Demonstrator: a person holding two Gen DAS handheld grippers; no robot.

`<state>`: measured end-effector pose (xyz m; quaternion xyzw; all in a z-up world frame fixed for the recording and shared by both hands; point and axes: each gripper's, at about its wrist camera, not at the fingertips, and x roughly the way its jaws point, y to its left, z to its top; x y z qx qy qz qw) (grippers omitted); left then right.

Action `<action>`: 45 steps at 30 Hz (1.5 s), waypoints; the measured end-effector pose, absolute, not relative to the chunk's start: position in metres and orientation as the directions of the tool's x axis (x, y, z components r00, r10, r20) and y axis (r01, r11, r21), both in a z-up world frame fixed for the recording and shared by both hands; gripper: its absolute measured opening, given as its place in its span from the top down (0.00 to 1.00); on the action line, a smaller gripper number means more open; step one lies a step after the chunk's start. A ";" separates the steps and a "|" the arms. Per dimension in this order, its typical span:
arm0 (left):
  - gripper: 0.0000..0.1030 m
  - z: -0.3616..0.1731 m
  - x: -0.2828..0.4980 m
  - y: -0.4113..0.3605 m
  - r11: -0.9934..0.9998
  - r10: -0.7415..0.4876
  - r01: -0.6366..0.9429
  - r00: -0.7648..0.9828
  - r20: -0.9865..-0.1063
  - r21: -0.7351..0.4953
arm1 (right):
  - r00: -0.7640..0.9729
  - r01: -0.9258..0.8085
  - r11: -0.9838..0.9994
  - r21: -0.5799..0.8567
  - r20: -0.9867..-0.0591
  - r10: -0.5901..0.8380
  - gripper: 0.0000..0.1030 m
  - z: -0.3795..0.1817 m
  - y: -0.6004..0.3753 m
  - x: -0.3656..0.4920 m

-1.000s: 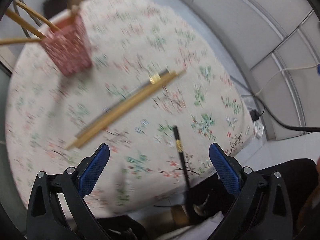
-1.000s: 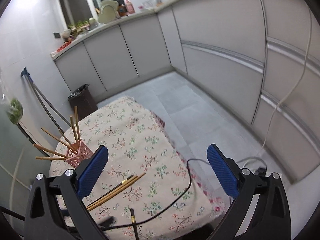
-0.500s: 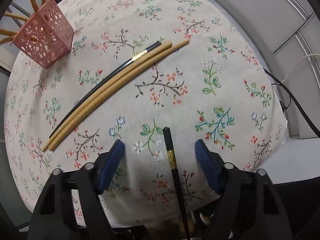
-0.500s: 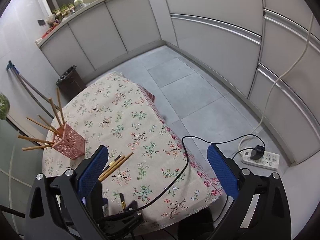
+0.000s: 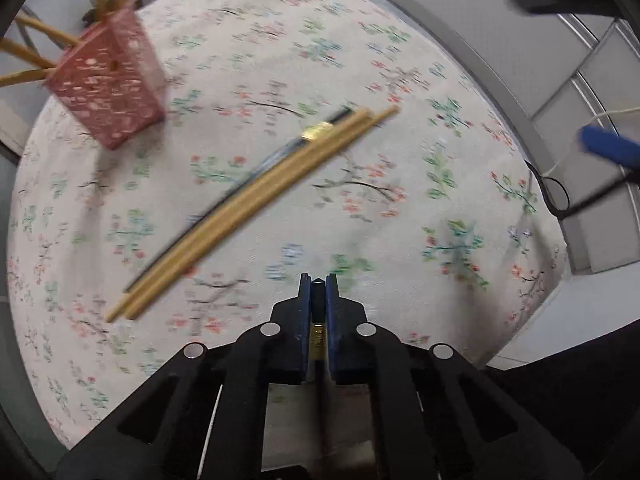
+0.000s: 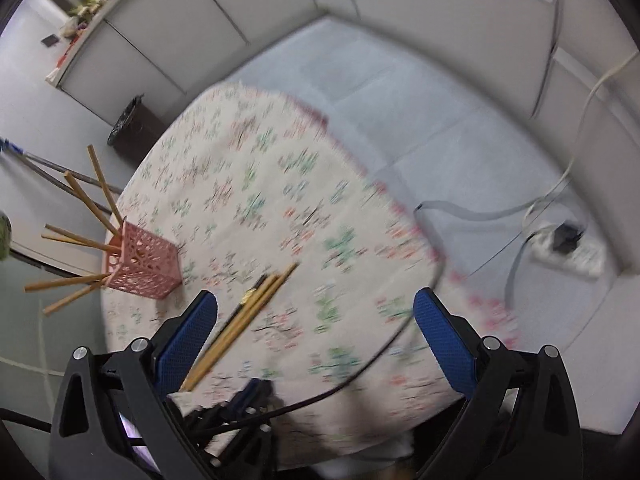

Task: Organize utensils
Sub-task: 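Grasp a black-tipped chopstick with the left tool while the right tool reaches the pile, then grasp a wooden chopstick with the right tool while the left tool lifts its chopstick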

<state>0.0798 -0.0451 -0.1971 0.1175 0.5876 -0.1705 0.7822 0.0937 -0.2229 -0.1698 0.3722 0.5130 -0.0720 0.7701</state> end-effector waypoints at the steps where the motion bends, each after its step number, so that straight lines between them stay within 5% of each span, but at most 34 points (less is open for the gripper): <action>1: 0.94 -0.194 0.081 -0.038 0.917 -0.133 0.399 0.257 -0.957 -0.021 | 0.453 0.507 0.682 0.527 -0.836 0.309 0.13 -0.177 -0.223 0.098; 5: 0.94 -0.169 0.082 -0.011 0.923 -0.175 0.381 0.299 -0.938 -0.051 | 0.401 0.614 0.527 0.587 -0.808 0.433 0.37 -0.217 -0.219 0.117; 11: 0.94 -0.137 0.074 -0.007 0.925 -0.225 0.371 0.361 -0.905 -0.082 | 0.372 0.673 0.514 0.531 -0.844 0.386 0.72 -0.233 -0.209 0.142; 20: 0.94 -0.113 0.072 -0.010 0.913 -0.269 0.395 0.383 -0.884 -0.107 | 0.280 0.739 0.553 0.384 -0.922 0.267 0.88 -0.251 -0.203 0.164; 28: 0.94 -0.106 0.072 -0.004 0.911 -0.274 0.399 0.409 -0.870 -0.099 | 0.264 0.734 0.593 0.330 -0.944 0.199 0.90 -0.249 -0.192 0.174; 36: 0.94 -0.079 0.074 0.031 0.941 -0.248 0.328 0.486 -0.838 -0.087 | 0.412 0.657 0.568 0.496 -0.867 0.281 0.95 -0.248 -0.199 0.154; 45: 0.94 -0.048 0.068 0.047 0.948 -0.271 0.297 0.563 -0.781 -0.115 | 0.611 0.416 0.723 0.552 -0.758 0.227 0.95 -0.162 -0.189 0.110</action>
